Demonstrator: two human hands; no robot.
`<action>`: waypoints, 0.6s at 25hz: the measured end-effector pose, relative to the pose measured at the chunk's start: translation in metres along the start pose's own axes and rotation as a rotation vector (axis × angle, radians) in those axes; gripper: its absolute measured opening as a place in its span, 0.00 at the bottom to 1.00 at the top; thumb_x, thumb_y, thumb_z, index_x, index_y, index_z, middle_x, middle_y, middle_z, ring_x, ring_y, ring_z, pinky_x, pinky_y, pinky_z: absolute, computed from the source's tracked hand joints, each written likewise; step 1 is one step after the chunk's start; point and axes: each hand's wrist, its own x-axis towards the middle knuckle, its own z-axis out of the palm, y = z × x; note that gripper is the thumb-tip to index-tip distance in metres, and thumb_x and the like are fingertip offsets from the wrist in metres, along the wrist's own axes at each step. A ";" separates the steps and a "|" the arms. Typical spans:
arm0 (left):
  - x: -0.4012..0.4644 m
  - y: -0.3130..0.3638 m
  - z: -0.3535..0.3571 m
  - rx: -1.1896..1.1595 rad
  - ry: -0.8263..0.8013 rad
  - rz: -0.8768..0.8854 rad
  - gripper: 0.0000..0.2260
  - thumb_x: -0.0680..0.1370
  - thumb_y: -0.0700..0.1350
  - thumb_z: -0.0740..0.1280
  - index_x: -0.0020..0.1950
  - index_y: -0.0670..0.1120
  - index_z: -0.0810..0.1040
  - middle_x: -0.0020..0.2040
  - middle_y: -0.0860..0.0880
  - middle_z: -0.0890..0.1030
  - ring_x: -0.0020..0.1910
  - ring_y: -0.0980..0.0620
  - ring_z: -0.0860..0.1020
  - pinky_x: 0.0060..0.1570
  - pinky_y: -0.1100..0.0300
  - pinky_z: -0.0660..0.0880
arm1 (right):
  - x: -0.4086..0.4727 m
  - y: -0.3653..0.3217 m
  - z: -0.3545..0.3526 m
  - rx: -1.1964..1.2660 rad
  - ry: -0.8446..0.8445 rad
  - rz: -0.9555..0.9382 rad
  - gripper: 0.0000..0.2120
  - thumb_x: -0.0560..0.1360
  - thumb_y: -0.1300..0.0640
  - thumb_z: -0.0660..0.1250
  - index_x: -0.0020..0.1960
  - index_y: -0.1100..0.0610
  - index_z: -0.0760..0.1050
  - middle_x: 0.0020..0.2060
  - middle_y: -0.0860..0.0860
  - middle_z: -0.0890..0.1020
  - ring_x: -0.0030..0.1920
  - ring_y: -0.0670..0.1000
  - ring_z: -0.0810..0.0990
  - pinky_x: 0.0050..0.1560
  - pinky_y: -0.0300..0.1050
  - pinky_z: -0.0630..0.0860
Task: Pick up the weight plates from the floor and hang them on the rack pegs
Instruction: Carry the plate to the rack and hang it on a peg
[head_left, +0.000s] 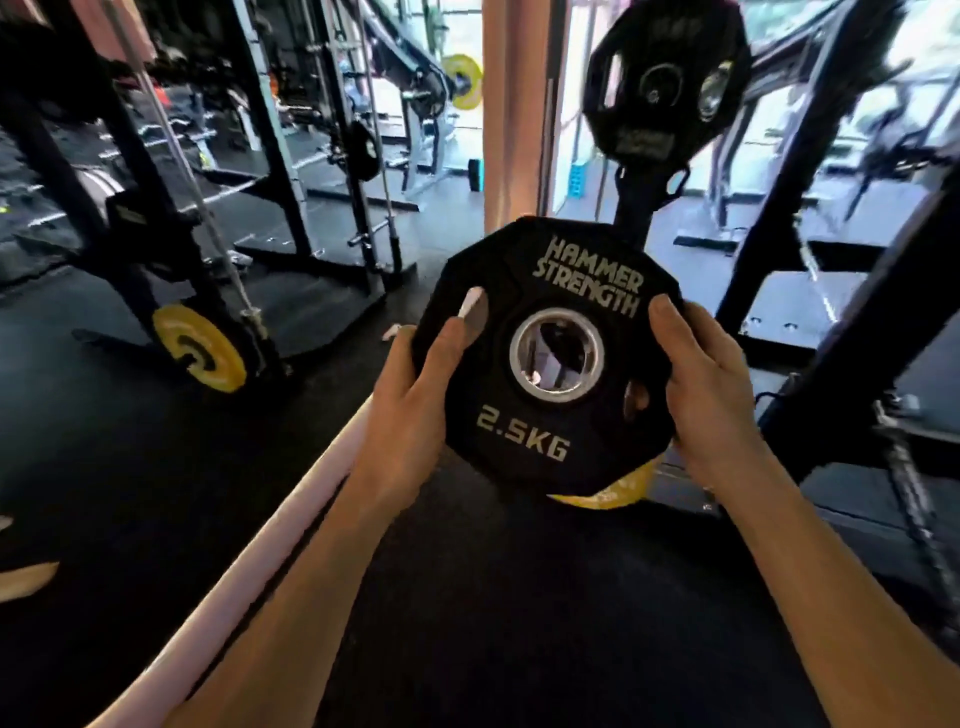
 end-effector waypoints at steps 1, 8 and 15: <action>0.017 0.004 0.006 -0.009 -0.055 0.007 0.14 0.76 0.59 0.66 0.55 0.52 0.79 0.54 0.49 0.84 0.58 0.48 0.81 0.59 0.49 0.77 | 0.007 -0.007 -0.001 -0.018 0.047 -0.025 0.07 0.80 0.54 0.62 0.51 0.53 0.79 0.45 0.47 0.85 0.47 0.48 0.83 0.47 0.42 0.80; 0.125 0.049 0.072 -0.086 -0.250 0.180 0.12 0.79 0.57 0.64 0.53 0.50 0.80 0.48 0.51 0.85 0.51 0.52 0.83 0.49 0.57 0.77 | 0.078 -0.072 -0.002 -0.174 0.220 -0.244 0.10 0.80 0.51 0.62 0.52 0.56 0.76 0.43 0.56 0.79 0.42 0.59 0.75 0.35 0.43 0.76; 0.236 0.118 0.148 -0.178 -0.295 0.375 0.11 0.77 0.59 0.66 0.47 0.52 0.81 0.38 0.56 0.82 0.41 0.54 0.81 0.45 0.55 0.76 | 0.190 -0.148 -0.013 -0.249 0.227 -0.483 0.10 0.80 0.48 0.62 0.48 0.54 0.75 0.28 0.50 0.78 0.23 0.51 0.74 0.26 0.43 0.74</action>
